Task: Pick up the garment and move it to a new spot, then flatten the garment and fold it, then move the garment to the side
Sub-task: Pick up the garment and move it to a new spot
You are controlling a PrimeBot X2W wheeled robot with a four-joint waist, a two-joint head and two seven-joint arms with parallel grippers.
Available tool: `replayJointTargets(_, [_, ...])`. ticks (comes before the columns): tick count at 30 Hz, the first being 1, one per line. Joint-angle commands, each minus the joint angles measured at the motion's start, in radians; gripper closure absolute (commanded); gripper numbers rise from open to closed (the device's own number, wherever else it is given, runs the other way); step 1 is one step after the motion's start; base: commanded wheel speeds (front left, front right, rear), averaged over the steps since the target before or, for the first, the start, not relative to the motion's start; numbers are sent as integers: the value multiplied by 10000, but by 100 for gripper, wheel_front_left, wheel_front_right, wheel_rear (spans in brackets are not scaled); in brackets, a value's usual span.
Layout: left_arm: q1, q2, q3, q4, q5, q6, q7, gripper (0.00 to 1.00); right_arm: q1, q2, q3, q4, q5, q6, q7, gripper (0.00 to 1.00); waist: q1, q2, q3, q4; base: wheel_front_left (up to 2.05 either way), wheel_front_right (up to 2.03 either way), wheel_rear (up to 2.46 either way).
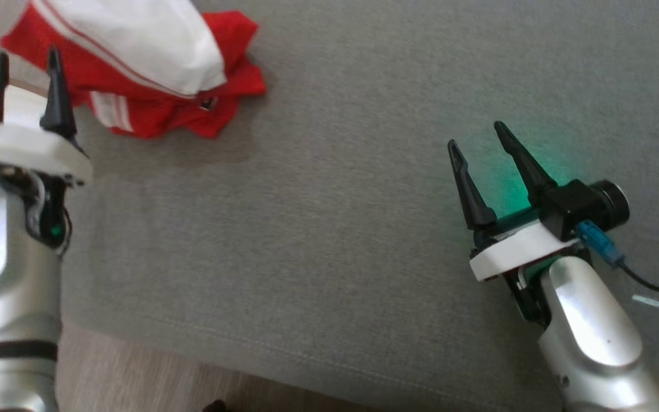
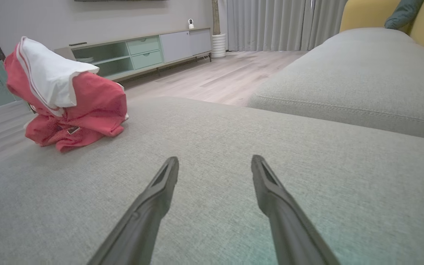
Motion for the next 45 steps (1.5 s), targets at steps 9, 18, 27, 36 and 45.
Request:
replayJointTargets(9, [-1848,1728,-953,1720,-485,0,218,0,-179,-171,215,-512,20,75,-107,0,-3,0,780,-1061,0,0,0])
replayJointTargets(18, [-2311,1530,-1173,3460,-588,125,522,100,-230,-26,233,-423,137,75,-107,0,-3,0,698,-1461,0,0,0])
replayJointTargets(27, [-2874,1847,-1288,2624,-343,286,-70,100,33,212,4,-367,290,75,-107,0,-3,0,-99,-1775,0,0,0])
replayJointTargets(36, [-3462,1544,-1994,756,208,268,-117,100,285,546,57,-297,503,75,-107,0,-3,0,-1118,-2766,0,0,0])
replayJointTargets(45, [-3168,85,-2832,-382,23,205,127,100,426,646,246,-374,774,75,-107,0,-3,0,-1505,-4421,0,0,0])
